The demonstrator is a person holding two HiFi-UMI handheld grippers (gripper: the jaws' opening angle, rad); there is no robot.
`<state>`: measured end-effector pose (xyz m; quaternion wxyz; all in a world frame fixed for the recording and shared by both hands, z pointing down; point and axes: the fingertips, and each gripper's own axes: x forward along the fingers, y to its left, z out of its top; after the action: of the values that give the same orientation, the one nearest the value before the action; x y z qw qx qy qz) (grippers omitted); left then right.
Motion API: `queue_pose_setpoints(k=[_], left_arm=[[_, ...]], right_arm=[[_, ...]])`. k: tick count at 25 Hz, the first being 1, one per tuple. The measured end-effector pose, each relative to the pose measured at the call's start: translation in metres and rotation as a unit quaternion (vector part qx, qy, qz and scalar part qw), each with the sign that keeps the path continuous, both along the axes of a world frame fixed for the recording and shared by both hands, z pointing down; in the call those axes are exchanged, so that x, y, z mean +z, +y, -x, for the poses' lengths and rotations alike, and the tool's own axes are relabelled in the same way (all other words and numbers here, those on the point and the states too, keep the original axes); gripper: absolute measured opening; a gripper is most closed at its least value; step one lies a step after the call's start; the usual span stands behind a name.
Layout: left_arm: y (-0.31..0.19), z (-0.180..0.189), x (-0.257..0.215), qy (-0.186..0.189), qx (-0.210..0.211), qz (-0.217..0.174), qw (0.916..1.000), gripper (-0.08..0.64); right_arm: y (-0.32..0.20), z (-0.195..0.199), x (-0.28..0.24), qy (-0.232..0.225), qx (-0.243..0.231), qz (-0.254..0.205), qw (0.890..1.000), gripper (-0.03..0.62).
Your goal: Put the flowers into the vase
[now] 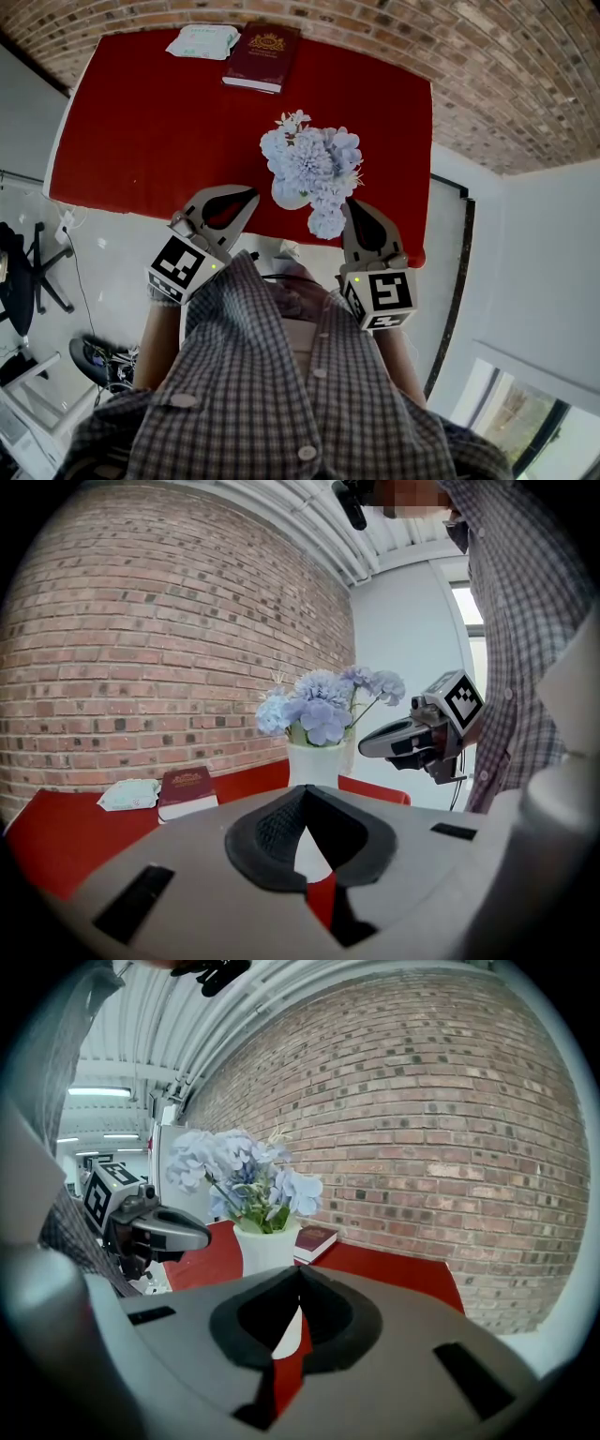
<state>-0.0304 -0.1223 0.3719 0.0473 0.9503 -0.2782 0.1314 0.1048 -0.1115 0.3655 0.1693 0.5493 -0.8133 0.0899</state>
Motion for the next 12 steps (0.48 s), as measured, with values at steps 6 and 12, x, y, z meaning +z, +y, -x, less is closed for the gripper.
queue_pose_setpoints(k=[6,12], left_arm=[[0.0009,-0.0012,0.0033,-0.006,0.003,-0.001,1.0000,0.008],[0.0004,-0.0014,0.0020,-0.003,0.003,0.000,1.0000,0.008]], right_arm=[[0.0011,0.0028,0.0033,0.013,-0.009,0.000,1.000,0.006],[0.0029,0.0038,0.0058,0.013,-0.014,0.009,1.000,0.006]])
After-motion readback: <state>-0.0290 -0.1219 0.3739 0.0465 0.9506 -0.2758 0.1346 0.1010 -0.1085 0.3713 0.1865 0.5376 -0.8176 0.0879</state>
